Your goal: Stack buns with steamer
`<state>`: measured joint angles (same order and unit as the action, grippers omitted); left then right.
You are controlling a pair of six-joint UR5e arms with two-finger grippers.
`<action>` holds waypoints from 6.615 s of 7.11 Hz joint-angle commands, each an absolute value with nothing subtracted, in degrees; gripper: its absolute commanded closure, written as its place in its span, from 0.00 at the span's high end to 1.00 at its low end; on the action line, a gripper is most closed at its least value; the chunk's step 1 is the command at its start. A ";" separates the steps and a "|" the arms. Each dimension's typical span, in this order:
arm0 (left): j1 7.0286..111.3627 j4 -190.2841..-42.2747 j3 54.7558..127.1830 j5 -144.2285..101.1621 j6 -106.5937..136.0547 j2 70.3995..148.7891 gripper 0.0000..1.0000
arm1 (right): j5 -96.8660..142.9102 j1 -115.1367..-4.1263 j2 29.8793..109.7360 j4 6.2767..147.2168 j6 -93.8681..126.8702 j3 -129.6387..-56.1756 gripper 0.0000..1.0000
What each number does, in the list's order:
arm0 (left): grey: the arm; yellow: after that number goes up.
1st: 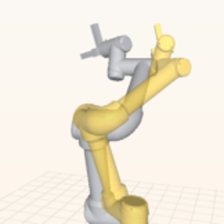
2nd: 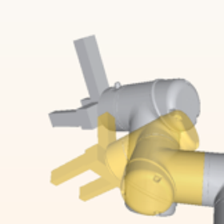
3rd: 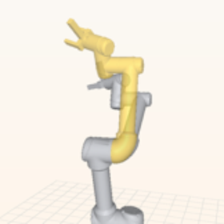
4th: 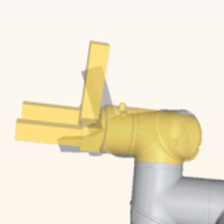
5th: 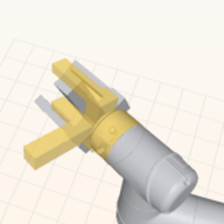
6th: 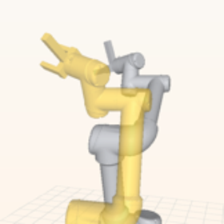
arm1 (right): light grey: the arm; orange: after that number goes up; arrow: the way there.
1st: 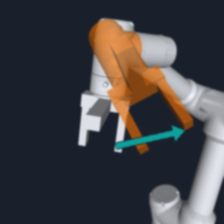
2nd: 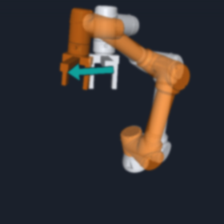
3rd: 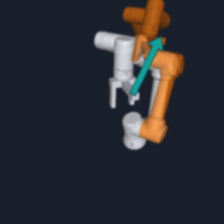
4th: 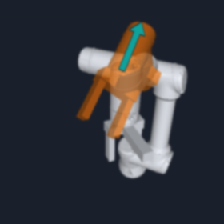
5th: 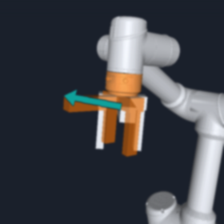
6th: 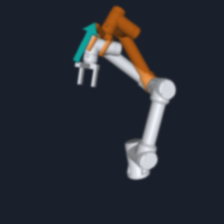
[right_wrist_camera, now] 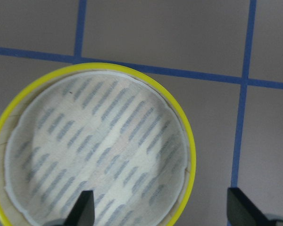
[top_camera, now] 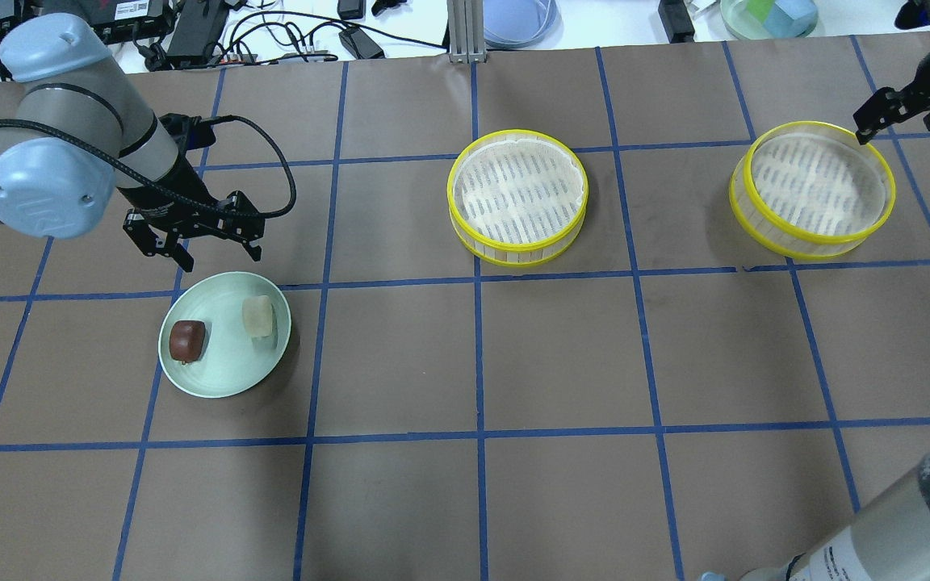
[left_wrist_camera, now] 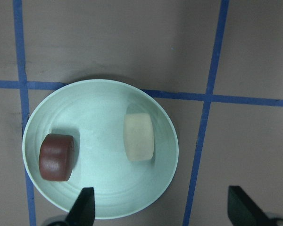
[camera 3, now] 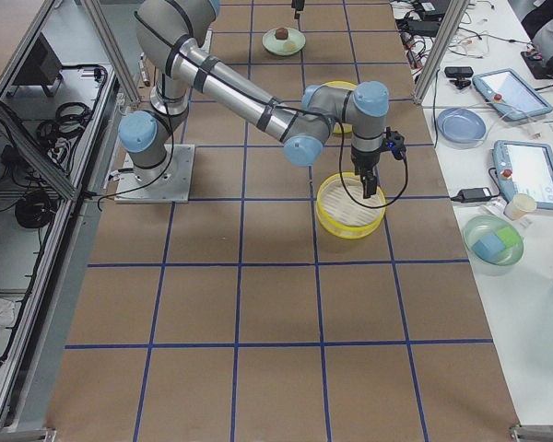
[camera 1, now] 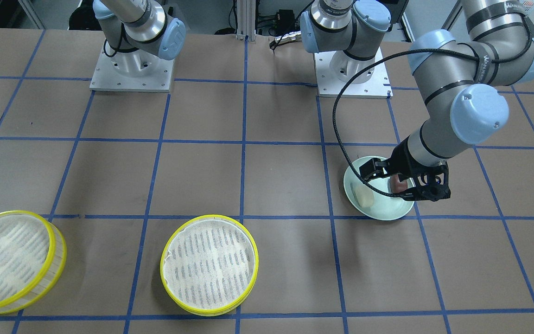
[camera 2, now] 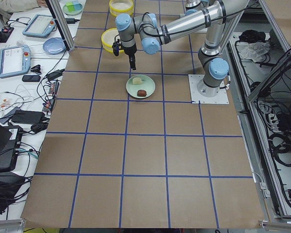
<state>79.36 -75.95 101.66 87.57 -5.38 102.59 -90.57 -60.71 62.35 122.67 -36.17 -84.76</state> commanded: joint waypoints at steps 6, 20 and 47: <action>77.26 -74.62 103.27 87.72 -7.47 112.94 0.74 | -90.00 -58.01 54.23 129.73 -40.34 -84.73 0.61; 87.80 -56.05 89.56 60.86 21.82 112.05 0.00 | -88.50 -58.01 55.10 128.32 -40.69 -84.73 0.00; 73.39 -71.51 103.69 88.33 -21.01 108.19 0.99 | -92.19 -96.24 65.74 121.82 11.16 -88.07 0.00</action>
<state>74.33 -69.33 101.33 88.48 -18.27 107.39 -91.93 -95.93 66.74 120.81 10.22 -88.05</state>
